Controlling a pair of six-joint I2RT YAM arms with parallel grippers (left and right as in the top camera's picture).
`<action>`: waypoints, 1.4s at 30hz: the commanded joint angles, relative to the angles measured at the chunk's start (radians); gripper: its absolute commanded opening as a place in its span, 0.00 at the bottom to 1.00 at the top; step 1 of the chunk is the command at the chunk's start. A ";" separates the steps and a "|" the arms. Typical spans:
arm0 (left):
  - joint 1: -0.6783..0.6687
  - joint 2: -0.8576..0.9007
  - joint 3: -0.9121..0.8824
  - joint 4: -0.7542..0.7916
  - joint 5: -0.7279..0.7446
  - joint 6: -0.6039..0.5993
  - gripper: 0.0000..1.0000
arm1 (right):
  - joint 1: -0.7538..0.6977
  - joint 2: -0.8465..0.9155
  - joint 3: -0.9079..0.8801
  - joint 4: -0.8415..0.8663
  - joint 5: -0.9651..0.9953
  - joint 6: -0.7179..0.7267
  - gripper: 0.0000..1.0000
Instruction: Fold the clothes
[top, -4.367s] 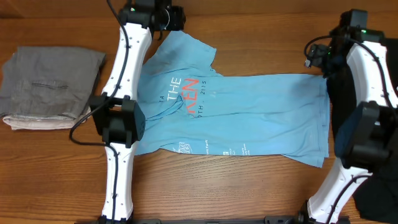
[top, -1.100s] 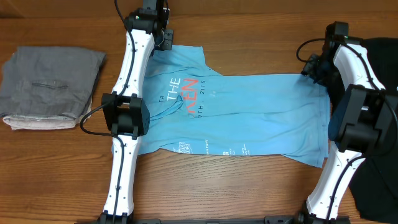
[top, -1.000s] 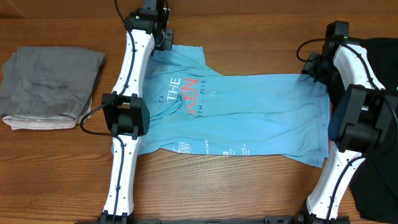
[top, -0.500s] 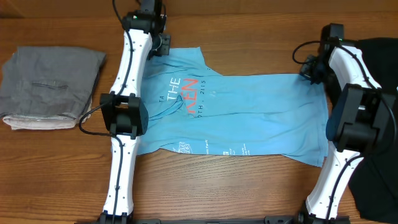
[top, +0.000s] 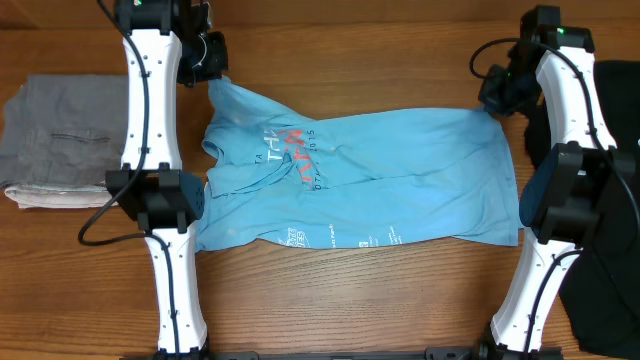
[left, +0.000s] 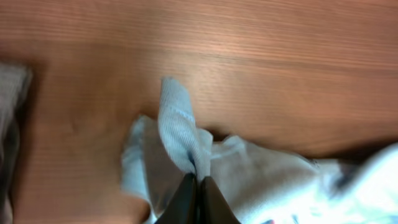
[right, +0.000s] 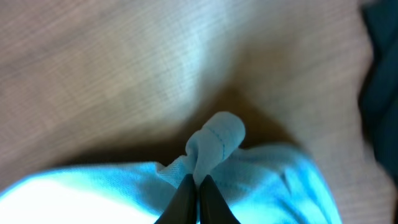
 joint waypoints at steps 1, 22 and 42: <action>-0.024 -0.048 0.015 -0.072 0.055 -0.025 0.04 | -0.011 -0.051 0.023 -0.051 -0.015 -0.006 0.04; -0.097 -0.396 -0.532 -0.085 -0.045 -0.106 0.04 | -0.029 -0.222 -0.001 -0.341 -0.010 -0.003 0.04; -0.112 -0.583 -1.029 -0.086 -0.138 -0.128 0.04 | -0.120 -0.527 -0.467 -0.307 0.042 0.033 0.04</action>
